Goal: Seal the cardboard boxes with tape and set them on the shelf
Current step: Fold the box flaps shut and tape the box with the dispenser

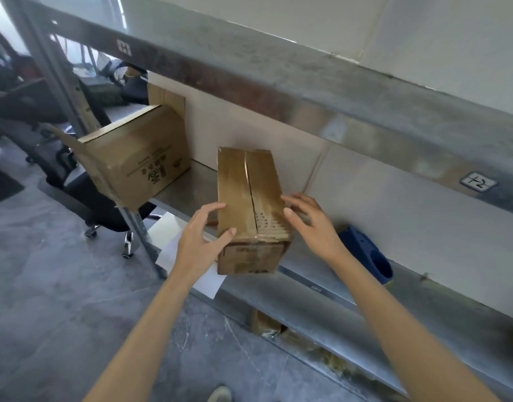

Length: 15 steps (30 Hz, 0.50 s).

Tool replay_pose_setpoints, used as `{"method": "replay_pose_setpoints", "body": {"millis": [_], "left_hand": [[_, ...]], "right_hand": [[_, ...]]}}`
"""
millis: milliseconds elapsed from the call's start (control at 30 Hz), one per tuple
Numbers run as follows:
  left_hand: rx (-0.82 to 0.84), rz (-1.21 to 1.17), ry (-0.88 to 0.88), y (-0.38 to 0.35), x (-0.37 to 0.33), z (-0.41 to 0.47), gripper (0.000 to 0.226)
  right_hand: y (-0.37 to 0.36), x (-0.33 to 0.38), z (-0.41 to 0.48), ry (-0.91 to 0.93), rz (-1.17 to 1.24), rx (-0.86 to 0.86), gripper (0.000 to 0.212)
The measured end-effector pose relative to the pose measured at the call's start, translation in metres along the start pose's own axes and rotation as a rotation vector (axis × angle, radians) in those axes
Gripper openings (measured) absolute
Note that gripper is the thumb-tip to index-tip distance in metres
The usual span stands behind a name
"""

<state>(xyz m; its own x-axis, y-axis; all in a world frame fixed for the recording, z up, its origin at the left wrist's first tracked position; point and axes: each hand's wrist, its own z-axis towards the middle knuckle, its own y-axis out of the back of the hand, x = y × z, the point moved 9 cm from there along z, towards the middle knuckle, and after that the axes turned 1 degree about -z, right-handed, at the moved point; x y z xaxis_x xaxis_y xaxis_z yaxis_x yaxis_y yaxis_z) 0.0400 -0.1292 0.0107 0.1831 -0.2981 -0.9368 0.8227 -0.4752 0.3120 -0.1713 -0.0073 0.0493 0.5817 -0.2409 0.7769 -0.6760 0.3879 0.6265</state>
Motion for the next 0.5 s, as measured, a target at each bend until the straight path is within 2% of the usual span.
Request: {"method": "replay_pose_setpoints", "body": {"millis": [167,233,367,500], "left_hand": [[-0.120,0.022,-0.020,-0.030,-0.021,-0.022,0.050],[-0.141,-0.003,-0.002,-0.040,-0.024,-0.026,0.052],[-0.160,-0.072,0.046,-0.065,-0.030,-0.035,0.049],[-0.172,-0.041,0.033,-0.098,-0.043,-0.052,0.051]], "right_hand": [[-0.003,-0.012,-0.028,0.021,0.111,0.183,0.058],[-0.003,-0.016,-0.030,0.049,0.099,0.205,0.067],[0.023,-0.025,-0.034,0.136,0.057,0.082,0.060],[0.048,-0.053,-0.047,0.131,0.069,0.088,0.056]]}}
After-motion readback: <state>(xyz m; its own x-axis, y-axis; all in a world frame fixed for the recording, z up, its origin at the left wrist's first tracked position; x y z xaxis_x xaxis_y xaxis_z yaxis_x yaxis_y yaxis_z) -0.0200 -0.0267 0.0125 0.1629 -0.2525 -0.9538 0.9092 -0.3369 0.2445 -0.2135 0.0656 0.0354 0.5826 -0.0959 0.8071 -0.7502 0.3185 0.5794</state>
